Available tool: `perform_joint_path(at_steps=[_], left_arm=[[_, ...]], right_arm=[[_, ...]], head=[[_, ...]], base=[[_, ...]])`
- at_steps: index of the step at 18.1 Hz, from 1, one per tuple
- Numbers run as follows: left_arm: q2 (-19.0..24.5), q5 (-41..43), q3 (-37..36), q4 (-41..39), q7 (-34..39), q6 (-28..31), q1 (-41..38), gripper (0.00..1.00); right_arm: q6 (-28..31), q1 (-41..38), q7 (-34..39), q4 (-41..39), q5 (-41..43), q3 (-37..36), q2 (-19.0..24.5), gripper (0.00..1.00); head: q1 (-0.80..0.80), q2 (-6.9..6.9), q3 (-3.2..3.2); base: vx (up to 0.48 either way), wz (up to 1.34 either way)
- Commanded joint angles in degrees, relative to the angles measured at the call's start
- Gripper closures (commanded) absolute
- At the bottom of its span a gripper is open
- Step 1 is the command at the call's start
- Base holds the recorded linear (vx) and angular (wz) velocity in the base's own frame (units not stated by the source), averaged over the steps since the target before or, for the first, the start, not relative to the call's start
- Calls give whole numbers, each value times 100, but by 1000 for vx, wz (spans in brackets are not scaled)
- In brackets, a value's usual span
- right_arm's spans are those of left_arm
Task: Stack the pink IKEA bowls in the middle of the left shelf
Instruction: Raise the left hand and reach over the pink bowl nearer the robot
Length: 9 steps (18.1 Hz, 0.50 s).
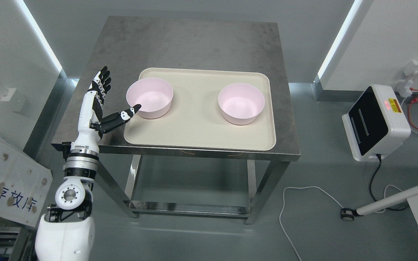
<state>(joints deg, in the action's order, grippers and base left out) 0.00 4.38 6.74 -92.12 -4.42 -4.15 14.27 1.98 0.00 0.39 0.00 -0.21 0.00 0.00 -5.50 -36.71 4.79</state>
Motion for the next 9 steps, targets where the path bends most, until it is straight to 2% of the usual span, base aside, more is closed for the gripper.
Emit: perform_joint_path(at_steps=[1, 5, 7, 9], left_arm=[[100, 1, 231, 1, -32, -60, -21, 0], [100, 1, 205, 36, -155, -183, 162, 0], [100, 10, 266, 385, -514, -200, 749, 0], [621, 45, 206, 807, -1014, -209, 1295, 0]], right_arm=[[-5, -167, -4, -193, 21, -62, -100, 0], [-5, -167, -4, -193, 21, -62, -100, 0], [-5, -167, -4, -193, 21, -62, -100, 0], [-5, -167, -4, -193, 21, -70, -100, 0]], head=[[0, 0, 0], [0, 0, 0], [0, 0, 0], [0, 0, 0]], base=[[0, 0], [0, 0], [0, 0], [0, 0]])
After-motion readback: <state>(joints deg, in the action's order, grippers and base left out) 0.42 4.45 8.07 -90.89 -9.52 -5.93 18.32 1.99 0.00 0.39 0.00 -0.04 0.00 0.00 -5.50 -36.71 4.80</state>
